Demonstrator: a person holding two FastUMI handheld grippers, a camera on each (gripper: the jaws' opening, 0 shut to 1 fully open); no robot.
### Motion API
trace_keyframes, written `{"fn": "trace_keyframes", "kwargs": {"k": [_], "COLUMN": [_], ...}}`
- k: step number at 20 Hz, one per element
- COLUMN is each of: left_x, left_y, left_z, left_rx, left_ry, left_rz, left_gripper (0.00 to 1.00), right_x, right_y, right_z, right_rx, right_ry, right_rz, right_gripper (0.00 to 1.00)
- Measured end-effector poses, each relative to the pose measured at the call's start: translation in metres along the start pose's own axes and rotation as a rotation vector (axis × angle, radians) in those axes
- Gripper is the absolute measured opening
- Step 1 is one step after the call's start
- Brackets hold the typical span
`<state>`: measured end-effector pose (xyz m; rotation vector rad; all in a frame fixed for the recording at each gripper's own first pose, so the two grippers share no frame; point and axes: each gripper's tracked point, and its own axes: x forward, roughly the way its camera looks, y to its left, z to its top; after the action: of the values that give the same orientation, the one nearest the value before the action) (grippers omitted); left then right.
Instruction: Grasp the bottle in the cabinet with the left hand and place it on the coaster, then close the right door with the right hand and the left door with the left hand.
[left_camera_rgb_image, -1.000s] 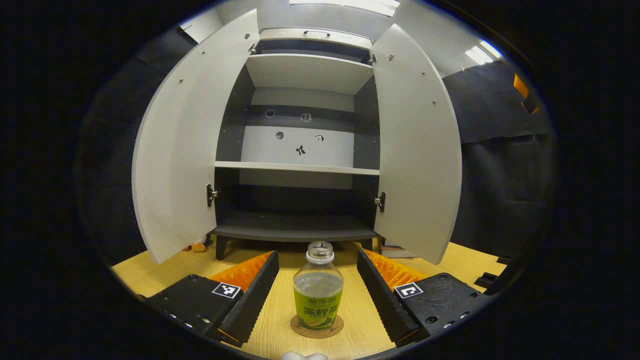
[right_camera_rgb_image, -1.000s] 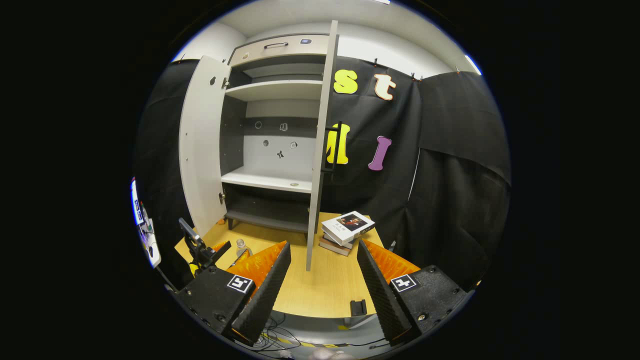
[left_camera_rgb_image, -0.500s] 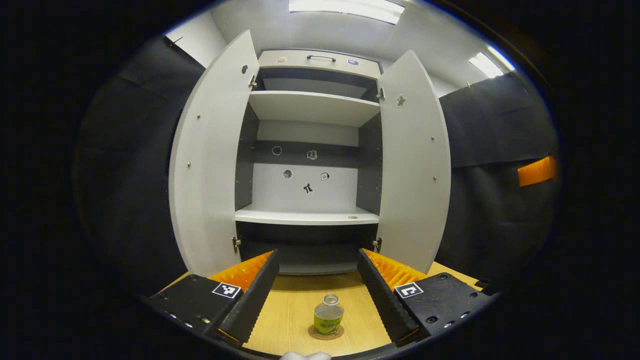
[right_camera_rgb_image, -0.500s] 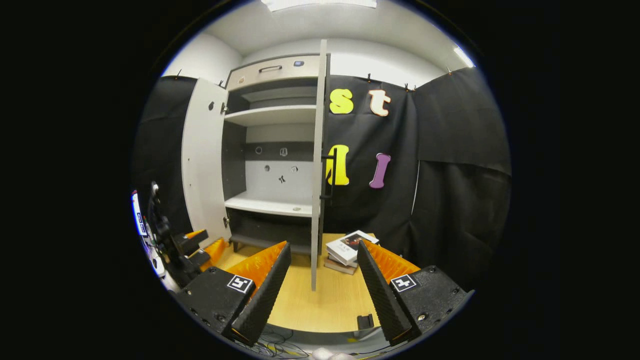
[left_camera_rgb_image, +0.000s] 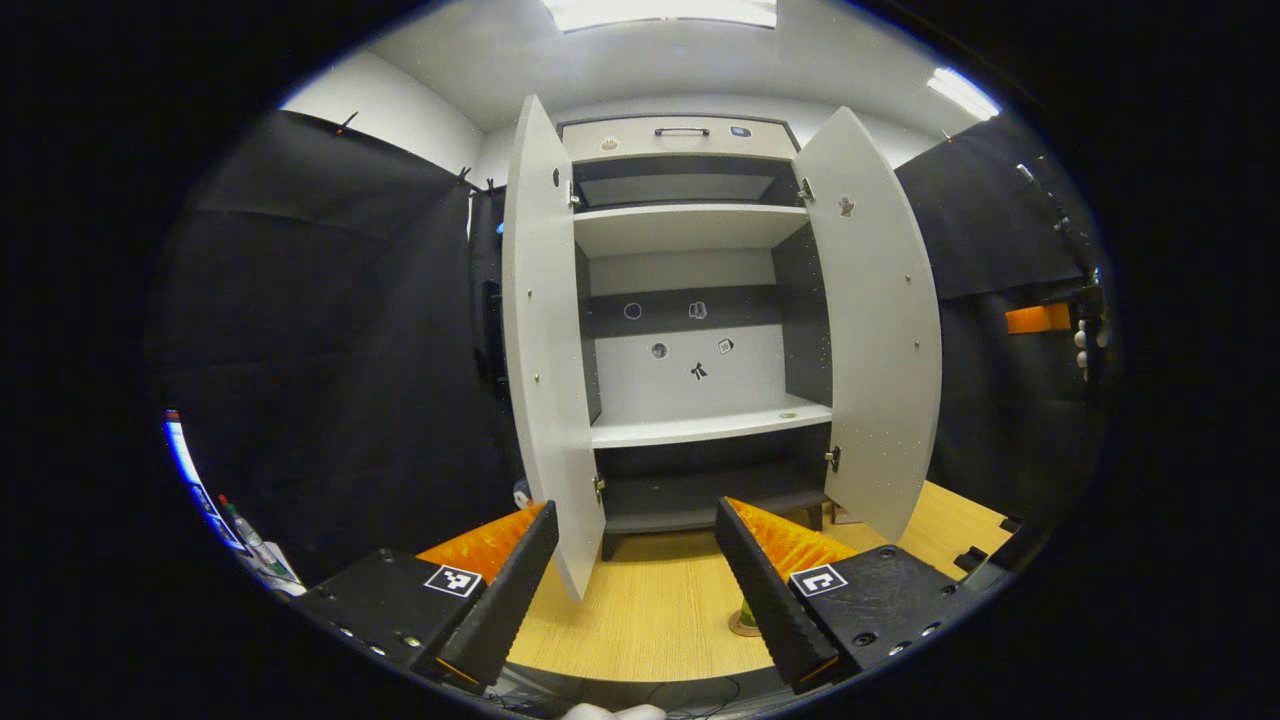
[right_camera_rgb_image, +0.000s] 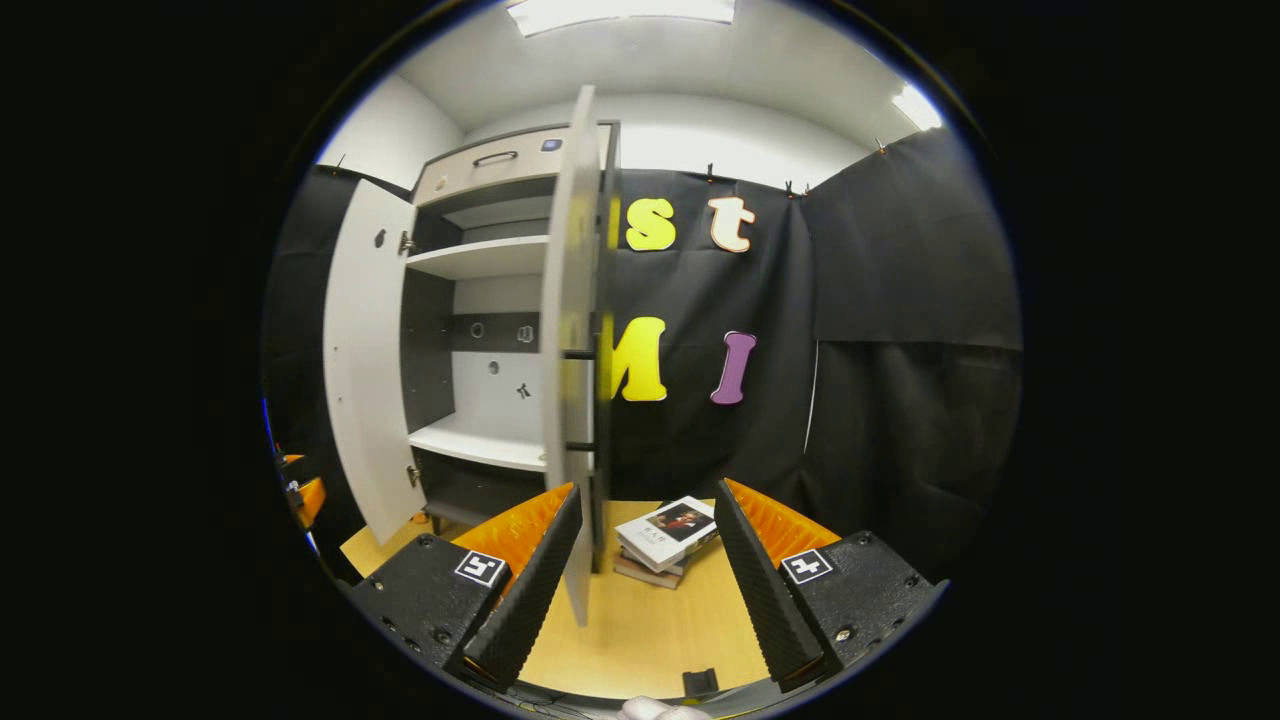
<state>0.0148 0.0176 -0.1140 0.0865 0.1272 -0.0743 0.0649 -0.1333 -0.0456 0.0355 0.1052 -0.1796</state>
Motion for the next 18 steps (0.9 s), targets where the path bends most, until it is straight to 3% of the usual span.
{"fn": "trace_keyframes", "kwargs": {"k": [6, 10, 18], "left_x": [-0.010, -0.001, 0.005], "left_y": [-0.008, -0.019, -0.043], "left_z": [0.019, 0.031, 0.038], "left_rx": [-0.042, -0.061, -0.093], "left_ry": [-0.010, -0.019, -0.014], "left_rz": [0.039, 0.067, 0.135], "left_gripper": [0.96, 0.96, 0.96], "right_x": [0.055, 0.083, 0.127], "right_y": [-0.036, -0.040, 0.002], "right_z": [0.025, 0.043, 0.052], "right_rx": [0.041, 0.051, 0.034], "right_ry": [-0.035, -0.051, -0.056], "right_rz": [-0.006, 0.036, 0.220], "right_gripper": [0.82, 0.83, 0.82]}}
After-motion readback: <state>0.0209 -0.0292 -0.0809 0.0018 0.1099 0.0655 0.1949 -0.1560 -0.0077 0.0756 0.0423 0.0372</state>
